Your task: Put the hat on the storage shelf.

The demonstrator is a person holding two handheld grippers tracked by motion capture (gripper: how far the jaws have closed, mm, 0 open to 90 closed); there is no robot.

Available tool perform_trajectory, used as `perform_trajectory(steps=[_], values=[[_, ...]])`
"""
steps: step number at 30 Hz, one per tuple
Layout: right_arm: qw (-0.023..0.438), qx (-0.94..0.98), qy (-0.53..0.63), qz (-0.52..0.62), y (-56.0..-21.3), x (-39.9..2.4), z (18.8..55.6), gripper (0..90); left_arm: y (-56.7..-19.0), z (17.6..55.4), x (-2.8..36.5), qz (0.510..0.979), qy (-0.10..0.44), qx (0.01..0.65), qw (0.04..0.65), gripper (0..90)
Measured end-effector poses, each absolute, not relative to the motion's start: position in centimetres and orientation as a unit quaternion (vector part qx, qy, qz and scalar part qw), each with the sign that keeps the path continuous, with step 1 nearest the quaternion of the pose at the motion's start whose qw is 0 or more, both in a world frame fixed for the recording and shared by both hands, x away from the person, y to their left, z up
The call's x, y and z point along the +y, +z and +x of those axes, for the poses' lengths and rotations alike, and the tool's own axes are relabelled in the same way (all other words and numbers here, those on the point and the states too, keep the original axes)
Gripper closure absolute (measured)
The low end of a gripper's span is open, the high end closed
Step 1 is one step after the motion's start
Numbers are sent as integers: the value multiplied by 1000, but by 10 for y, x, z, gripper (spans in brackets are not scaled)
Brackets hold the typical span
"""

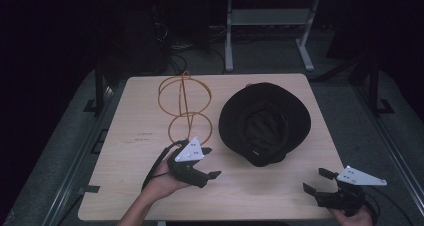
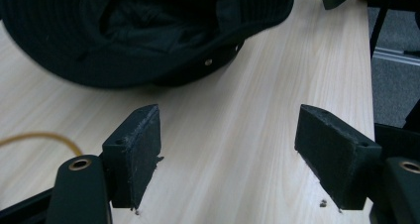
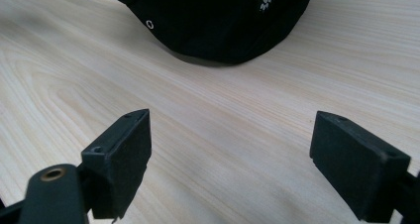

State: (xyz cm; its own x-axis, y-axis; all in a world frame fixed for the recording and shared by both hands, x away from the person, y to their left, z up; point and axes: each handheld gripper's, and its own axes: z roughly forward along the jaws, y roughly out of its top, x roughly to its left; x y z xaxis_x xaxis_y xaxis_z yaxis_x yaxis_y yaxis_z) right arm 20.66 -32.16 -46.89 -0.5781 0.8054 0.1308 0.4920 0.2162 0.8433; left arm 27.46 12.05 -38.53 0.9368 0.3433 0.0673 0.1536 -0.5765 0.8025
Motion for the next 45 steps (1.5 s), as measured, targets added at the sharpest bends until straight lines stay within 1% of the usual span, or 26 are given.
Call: perform_trajectory(steps=[7, 22, 30, 37, 40, 42, 44, 45], values=[[168, 763, 458, 423, -469, -320, 206, 157, -378, 286, 96, 888, 101, 120, 432, 255], [164, 763, 463, 420, -468, -320, 206, 158, -379, 307, 68, 902, 89, 105, 409, 254], [160, 766, 462, 417, -469, -318, 207, 158, -381, 311, 57, 909, 92, 93, 397, 254], [159, 767, 463, 414, -469, -316, 207, 159, -386, 318, 41, 922, 104, 75, 365, 255], [158, 768, 463, 413, -468, -316, 207, 159, -390, 321, 37, 925, 104, 75, 357, 267], [158, 768, 464, 413, -468, -316, 206, 159, -398, 326, 32, 933, 114, 70, 334, 306], [157, 768, 464, 412, -468, -315, 207, 159, -402, 328, 29, 936, 120, 72, 324, 345], [156, 769, 464, 412, -468, -315, 207, 159, -404, 329, 28, 935, 121, 74, 325, 382]])
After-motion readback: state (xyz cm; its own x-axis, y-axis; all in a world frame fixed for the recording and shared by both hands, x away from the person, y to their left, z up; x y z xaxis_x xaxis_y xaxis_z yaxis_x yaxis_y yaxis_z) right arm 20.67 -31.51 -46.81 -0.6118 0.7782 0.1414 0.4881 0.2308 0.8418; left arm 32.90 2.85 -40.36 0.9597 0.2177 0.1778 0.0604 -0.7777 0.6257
